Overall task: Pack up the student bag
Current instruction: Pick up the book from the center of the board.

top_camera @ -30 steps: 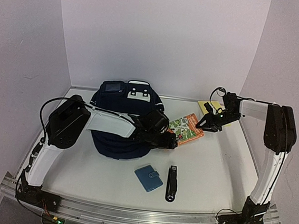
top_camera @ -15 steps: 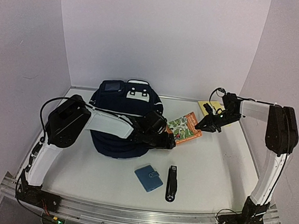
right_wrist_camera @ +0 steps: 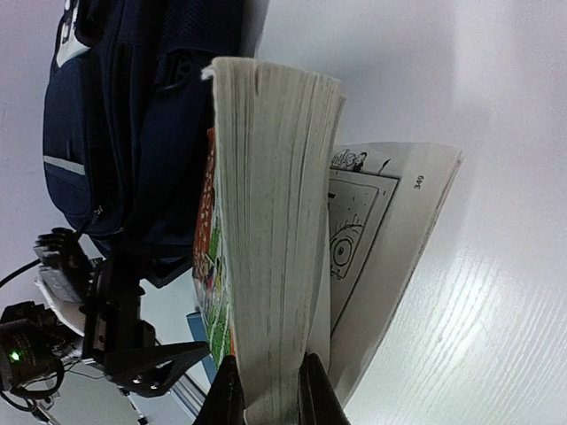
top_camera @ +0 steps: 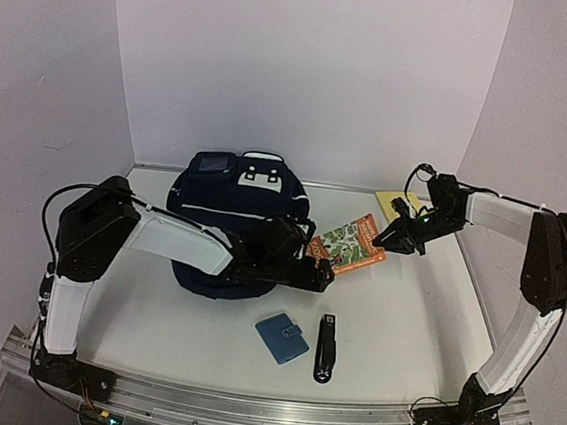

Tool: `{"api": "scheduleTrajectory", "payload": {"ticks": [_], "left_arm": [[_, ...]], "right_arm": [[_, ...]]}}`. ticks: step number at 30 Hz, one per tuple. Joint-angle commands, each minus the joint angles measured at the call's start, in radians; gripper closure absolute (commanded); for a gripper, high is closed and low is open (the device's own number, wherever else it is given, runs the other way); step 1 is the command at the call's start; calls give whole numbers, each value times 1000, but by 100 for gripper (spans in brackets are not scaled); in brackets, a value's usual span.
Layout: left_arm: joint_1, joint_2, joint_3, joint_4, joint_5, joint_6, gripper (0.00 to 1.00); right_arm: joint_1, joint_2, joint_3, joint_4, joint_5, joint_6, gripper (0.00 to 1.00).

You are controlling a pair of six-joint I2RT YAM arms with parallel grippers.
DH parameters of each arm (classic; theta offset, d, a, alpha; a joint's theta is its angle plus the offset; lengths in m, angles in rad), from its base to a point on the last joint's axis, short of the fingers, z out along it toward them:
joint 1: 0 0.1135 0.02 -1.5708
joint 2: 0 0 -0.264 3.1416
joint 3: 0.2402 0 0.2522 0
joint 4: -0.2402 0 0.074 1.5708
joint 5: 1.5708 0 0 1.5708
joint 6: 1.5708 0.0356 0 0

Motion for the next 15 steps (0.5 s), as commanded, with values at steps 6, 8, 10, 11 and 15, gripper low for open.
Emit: {"api": "scheduleTrajectory", "payload": {"ticks": [6, 8, 10, 11, 15], "left_arm": [[-12, -111, -117, 423, 65, -223, 3], [-11, -114, -147, 492, 54, -255, 3], [-12, -114, -167, 556, 53, -286, 3], [-12, -112, -169, 576, 54, -302, 3], [-12, -83, -149, 627, 79, -375, 3]], "right_arm": [[-21, -133, -64, 187, 1, 189, 100], [-32, -146, -68, 198, 3, 199, 100], [-45, -161, -72, 229, -2, 227, 100], [-49, -170, -77, 257, -4, 249, 100], [-51, -203, -97, 404, -15, 374, 100]]}}
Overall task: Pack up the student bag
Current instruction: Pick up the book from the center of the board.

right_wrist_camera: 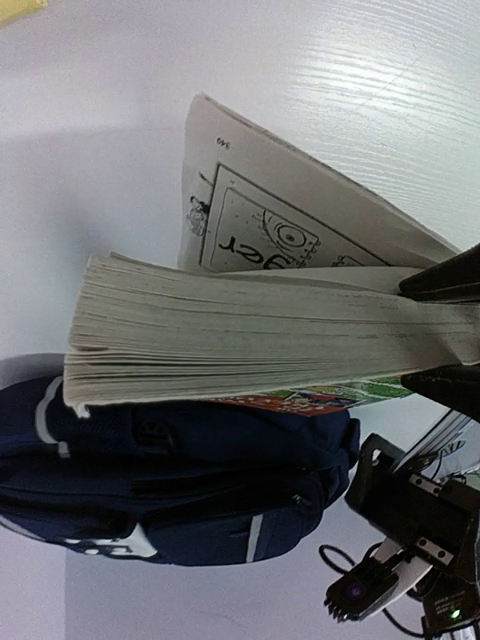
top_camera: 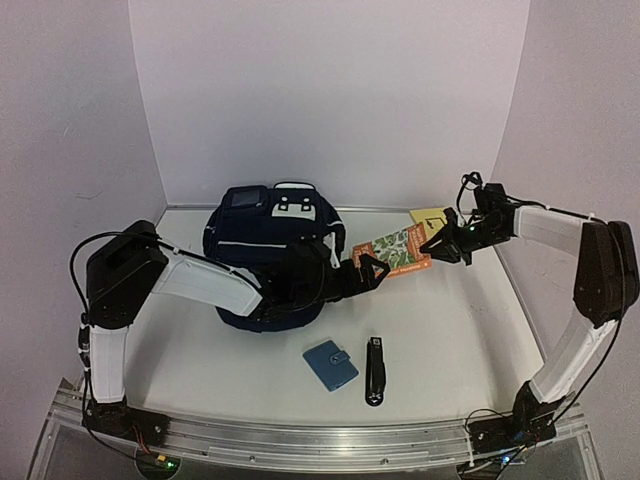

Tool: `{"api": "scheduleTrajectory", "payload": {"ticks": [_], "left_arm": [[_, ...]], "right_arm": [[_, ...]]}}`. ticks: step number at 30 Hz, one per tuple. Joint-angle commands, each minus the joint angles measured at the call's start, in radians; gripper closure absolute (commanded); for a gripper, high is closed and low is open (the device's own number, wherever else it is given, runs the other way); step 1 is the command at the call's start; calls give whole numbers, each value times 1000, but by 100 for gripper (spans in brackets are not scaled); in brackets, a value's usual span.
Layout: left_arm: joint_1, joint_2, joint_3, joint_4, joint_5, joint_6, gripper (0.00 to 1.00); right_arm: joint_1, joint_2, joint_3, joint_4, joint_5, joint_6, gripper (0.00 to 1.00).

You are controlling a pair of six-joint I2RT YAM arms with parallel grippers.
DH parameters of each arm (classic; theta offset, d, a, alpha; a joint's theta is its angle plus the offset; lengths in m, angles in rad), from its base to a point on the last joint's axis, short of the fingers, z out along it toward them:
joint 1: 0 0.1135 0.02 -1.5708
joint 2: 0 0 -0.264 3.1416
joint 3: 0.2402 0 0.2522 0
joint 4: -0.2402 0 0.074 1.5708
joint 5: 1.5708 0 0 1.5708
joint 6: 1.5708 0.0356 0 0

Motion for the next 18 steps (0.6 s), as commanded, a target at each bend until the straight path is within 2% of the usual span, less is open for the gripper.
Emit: {"api": "scheduleTrajectory", "payload": {"ticks": [1, 8, 13, 18], "left_arm": [[-4, 11, 14, 174, 30, -118, 3], [5, 46, 81, 242, -34, -199, 0], [47, 105, 117, 323, -53, -364, 0], [76, 162, 162, 411, -57, -441, 3]], "right_arm": [[-6, -98, -1, 267, -52, 169, 100], [-5, -131, -35, 411, -63, 305, 100], [2, -174, -87, 518, -71, 388, 100], [30, -208, -152, 615, -89, 457, 100]]}}
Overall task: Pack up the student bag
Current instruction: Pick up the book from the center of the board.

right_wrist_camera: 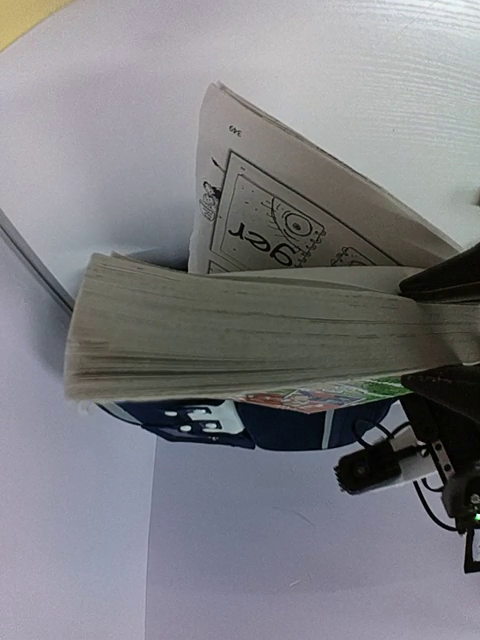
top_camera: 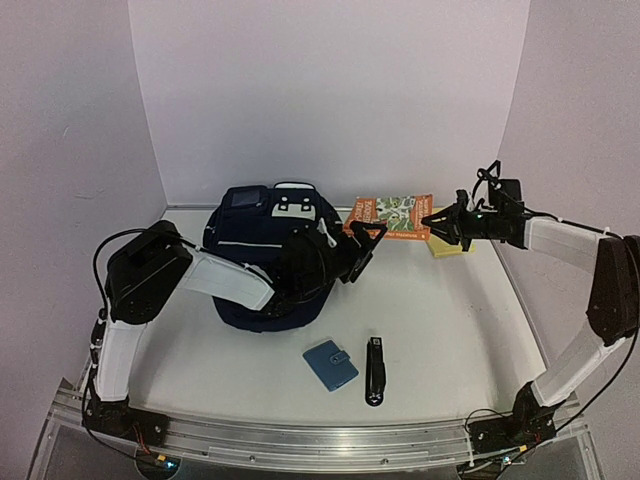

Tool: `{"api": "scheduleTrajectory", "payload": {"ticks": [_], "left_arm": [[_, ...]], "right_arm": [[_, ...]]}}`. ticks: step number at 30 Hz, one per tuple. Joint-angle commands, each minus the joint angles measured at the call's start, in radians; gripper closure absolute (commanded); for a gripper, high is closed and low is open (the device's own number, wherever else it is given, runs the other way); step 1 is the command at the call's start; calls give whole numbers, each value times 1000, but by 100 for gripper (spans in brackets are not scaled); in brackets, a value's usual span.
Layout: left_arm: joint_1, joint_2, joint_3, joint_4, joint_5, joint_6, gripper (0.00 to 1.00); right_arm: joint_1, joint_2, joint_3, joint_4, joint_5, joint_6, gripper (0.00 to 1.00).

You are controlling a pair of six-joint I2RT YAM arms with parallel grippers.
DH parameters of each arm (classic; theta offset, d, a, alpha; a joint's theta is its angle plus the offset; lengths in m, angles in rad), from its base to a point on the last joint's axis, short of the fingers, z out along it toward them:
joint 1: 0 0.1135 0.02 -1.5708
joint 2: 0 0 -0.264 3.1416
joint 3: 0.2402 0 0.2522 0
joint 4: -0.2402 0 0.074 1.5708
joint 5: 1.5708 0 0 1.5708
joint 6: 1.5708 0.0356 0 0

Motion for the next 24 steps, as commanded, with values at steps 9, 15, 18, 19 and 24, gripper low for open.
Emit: {"api": "scheduleTrajectory", "payload": {"ticks": [9, 15, 18, 19, 24], "left_arm": [[56, 46, 76, 193, -61, -101, 22], [61, 48, 55, 248, -91, -112, 35], [64, 31, 28, 270, -112, -100, 44], [65, 24, 19, 274, -118, -93, 47], [66, -29, -39, 294, -132, -51, 71]], "right_arm": [[96, -106, -120, 392, -113, 189, 100], [155, -96, -164, 444, -114, 168, 100], [194, -86, -174, 463, -119, 147, 100], [206, -83, -177, 469, -120, 141, 100], [238, -68, -173, 478, -127, 110, 93]]}}
